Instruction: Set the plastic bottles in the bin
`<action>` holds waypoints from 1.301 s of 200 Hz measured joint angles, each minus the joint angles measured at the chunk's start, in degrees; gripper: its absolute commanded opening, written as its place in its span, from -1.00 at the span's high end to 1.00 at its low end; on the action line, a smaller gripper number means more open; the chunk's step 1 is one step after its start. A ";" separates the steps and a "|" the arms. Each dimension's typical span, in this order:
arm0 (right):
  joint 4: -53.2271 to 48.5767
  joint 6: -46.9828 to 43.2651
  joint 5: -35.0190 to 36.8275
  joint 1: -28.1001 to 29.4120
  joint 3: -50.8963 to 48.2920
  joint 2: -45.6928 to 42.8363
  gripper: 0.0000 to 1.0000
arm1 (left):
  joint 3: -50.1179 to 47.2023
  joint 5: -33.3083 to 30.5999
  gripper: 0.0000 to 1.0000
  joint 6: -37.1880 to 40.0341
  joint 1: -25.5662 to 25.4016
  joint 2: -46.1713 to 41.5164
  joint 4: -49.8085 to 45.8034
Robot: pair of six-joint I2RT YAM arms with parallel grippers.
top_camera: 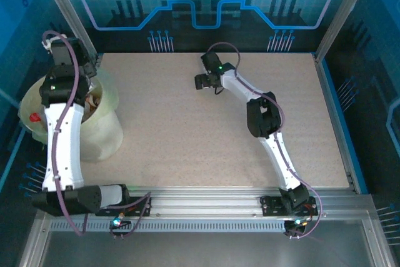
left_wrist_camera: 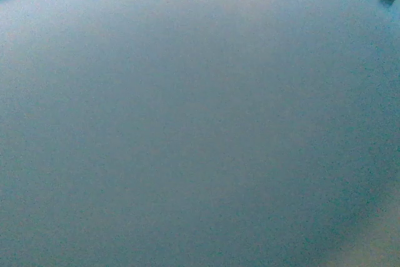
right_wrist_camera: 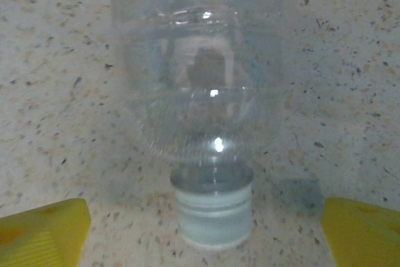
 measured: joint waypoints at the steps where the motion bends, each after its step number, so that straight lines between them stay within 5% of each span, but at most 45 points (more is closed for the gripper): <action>1: -0.48 0.13 0.09 0.00 0.72 0.39 -0.78 | 0.11 0.13 -0.69 -0.44 0.11 0.22 -0.24; 25: -5.73 1.18 0.46 0.00 6.75 3.98 -0.53 | 1.81 1.88 -0.97 -1.38 0.50 3.21 -3.69; 102: -14.47 2.78 -1.03 -0.83 15.76 8.68 -0.08 | 2.75 9.81 -0.98 -2.16 0.52 2.16 -9.03; 192: -12.00 0.02 -0.31 -0.61 12.48 7.21 0.44 | 1.31 22.49 -0.98 -2.36 -1.90 -4.74 -9.53; 235: -4.70 -2.05 -0.90 0.09 -1.60 -0.13 0.51 | 0.81 27.08 -0.98 -2.60 -9.11 -4.85 -9.16; 260: -1.88 -3.63 -2.12 0.76 -11.45 -6.03 0.20 | -0.17 30.23 -0.97 -3.98 -13.57 -5.18 -7.41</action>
